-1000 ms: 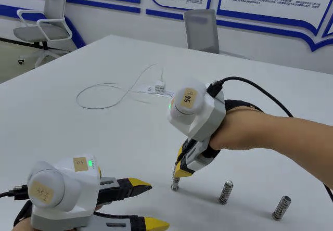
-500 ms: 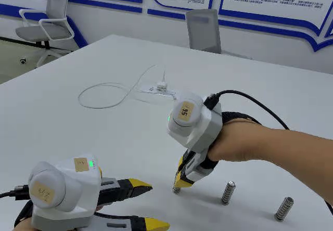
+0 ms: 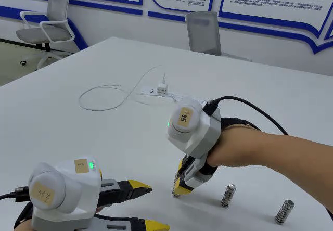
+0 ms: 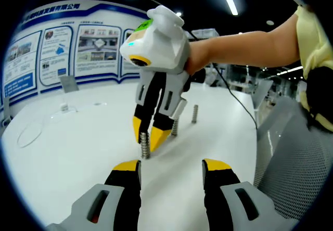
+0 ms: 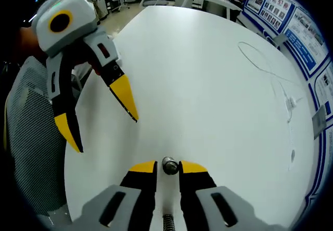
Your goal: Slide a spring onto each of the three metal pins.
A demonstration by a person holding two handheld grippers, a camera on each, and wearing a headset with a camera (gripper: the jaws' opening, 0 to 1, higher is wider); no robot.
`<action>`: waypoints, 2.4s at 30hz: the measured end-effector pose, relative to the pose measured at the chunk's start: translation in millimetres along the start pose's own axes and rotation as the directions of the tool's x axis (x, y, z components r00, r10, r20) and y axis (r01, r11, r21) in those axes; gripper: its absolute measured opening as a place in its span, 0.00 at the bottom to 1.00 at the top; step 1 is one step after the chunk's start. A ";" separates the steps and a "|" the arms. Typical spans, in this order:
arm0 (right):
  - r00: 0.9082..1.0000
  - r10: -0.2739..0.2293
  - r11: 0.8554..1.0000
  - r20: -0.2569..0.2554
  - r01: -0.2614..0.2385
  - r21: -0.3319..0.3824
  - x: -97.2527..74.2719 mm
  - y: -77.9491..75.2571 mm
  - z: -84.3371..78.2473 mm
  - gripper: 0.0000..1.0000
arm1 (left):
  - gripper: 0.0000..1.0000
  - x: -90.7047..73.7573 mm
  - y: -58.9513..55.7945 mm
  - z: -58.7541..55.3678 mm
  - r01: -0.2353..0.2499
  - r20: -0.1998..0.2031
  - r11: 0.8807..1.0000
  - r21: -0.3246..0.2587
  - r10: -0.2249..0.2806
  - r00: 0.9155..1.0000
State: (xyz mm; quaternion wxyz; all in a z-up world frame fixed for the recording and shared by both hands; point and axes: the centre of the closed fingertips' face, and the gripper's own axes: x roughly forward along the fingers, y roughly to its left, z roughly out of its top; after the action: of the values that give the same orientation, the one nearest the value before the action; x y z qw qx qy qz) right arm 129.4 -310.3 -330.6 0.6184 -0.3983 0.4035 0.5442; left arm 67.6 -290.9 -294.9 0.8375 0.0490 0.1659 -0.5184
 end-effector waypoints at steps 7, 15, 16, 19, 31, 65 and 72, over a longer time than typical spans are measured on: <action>1.000 -0.013 1.000 0.026 0.013 0.017 -7.3 -2.7 -4.7 0.22 | 0.49 1.2 -0.2 0.9 0.001 -0.002 1.000 0.003 -0.001 1.000; 0.997 -0.044 0.998 0.067 0.041 0.037 -22.3 -5.5 -14.5 0.27 | 0.51 3.8 1.3 4.6 0.002 0.001 1.000 0.001 -0.002 1.000; 0.996 -0.047 0.998 0.075 0.043 0.045 -24.8 -5.7 -16.2 0.28 | 0.51 4.3 1.4 5.4 0.002 0.002 1.000 0.001 -0.002 1.000; 0.994 -0.062 0.997 0.094 0.057 0.056 -30.6 -7.0 -21.0 0.31 | 0.52 4.9 2.2 6.7 -0.001 0.004 1.000 0.003 0.001 1.000; 0.974 -0.143 0.982 0.174 0.118 0.149 -56.5 -14.8 -49.0 0.41 | 0.55 6.9 4.7 7.2 -0.008 -0.004 1.000 0.007 0.008 1.000; 0.857 -0.409 0.863 0.313 0.253 0.437 -123.9 -3.6 -142.7 0.60 | 0.62 11.3 11.5 10.1 -0.019 -0.016 1.000 0.011 0.020 1.000; 0.834 -0.447 0.837 0.322 0.263 0.480 -127.0 10.2 -159.4 0.61 | 0.64 10.4 9.5 7.7 -0.021 -0.019 1.000 0.006 0.021 1.000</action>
State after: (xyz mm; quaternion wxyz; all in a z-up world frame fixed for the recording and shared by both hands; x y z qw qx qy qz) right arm 98.4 -502.6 -269.7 0.8529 -0.1994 0.2833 0.3907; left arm 82.1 -297.4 -291.9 0.8412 0.0582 0.1721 -0.5094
